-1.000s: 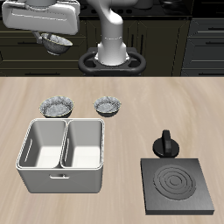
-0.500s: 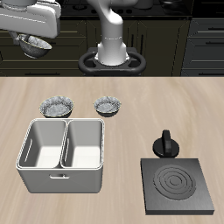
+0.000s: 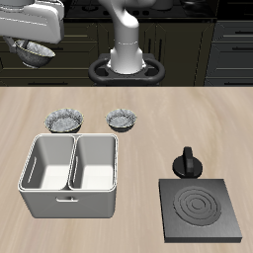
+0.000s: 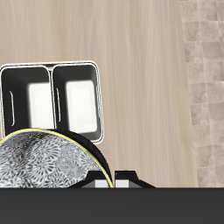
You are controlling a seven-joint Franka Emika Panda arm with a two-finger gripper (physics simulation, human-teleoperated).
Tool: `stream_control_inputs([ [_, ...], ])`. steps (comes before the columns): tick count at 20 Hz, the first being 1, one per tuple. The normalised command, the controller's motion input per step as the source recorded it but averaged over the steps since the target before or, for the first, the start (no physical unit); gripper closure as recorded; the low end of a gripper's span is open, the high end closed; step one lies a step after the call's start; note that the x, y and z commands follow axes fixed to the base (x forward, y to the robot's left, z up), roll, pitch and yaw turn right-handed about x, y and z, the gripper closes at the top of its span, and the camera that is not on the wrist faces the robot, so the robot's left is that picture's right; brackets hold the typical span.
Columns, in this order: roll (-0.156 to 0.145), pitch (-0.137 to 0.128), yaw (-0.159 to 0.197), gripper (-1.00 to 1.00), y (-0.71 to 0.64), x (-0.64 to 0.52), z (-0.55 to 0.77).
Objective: Place the smallest bowl inside the right compartment of the bowl drainer
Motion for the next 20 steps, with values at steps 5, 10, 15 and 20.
stream_control_inputs([
  [5, 0.009, 0.017, 0.016, 1.00, 0.01, 0.28, -0.08],
  [10, 0.005, 0.029, -0.011, 1.00, 0.04, 0.35, -0.16],
  [15, 0.017, 0.007, -0.014, 1.00, 0.05, 0.08, -0.17],
  [20, 0.006, 0.016, 0.005, 1.00, 0.05, 0.05, -0.21],
])
